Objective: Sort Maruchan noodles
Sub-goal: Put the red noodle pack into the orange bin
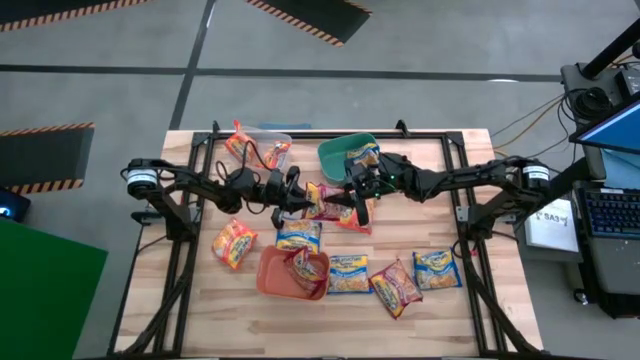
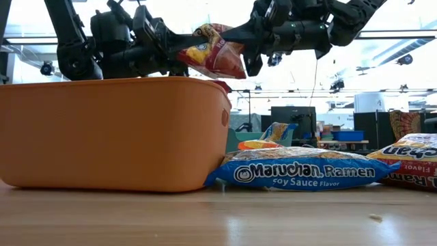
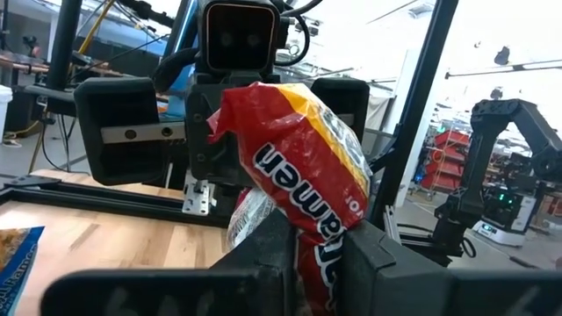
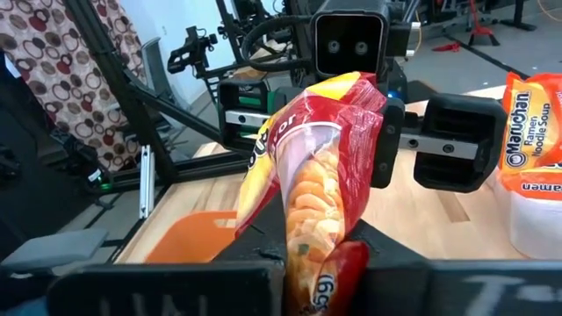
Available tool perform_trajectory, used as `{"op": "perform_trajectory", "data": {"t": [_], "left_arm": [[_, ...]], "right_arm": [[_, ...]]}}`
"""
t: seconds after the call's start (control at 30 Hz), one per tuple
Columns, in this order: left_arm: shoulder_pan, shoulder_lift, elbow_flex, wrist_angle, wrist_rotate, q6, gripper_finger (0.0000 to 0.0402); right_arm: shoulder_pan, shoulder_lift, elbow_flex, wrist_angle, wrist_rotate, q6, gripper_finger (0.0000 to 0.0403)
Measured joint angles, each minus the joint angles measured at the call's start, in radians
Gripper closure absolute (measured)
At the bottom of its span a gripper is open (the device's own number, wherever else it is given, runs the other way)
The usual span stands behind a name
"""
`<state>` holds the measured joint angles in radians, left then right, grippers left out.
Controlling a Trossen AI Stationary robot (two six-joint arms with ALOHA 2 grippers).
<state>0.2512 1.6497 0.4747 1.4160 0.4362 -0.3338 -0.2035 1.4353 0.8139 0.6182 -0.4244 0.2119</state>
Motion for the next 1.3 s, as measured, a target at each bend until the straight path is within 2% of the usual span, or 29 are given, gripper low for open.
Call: {"op": "perform_trajectory", "data": {"t": [0.27,0.47,0.6,0.83,1.0,1.2,1.3], "left_arm": [[0.003,-0.001,0.000,0.000,0.003,-0.015,0.0281],[0.025,-0.058,-0.016,-0.008,0.082,-0.016,0.0225],[0.051,-0.127,-0.043,-0.013,0.087,-0.016,0.0215],[0.106,-0.291,-0.123,-0.031,0.088,-0.027,0.0219],[0.118,-0.416,-0.183,-0.032,0.054,-0.068,0.0225],[0.118,-0.524,-0.248,-0.034,0.037,-0.119,0.0232],[0.118,-0.552,-0.273,-0.036,0.021,-0.136,0.0234]], "right_arm": [[0.000,0.000,0.000,-0.016,-0.002,0.011,0.0383],[0.001,-0.005,0.000,-0.045,-0.007,0.011,0.0383],[0.001,-0.016,0.000,-0.088,-0.006,0.003,0.0383],[0.038,-0.027,0.000,-0.115,0.007,-0.021,0.0383],[0.119,-0.027,0.003,-0.112,0.132,-0.055,0.0384],[0.245,-0.027,0.024,-0.105,0.387,-0.106,0.0384],[0.296,-0.027,0.035,-0.104,0.464,-0.108,0.0384]]}}
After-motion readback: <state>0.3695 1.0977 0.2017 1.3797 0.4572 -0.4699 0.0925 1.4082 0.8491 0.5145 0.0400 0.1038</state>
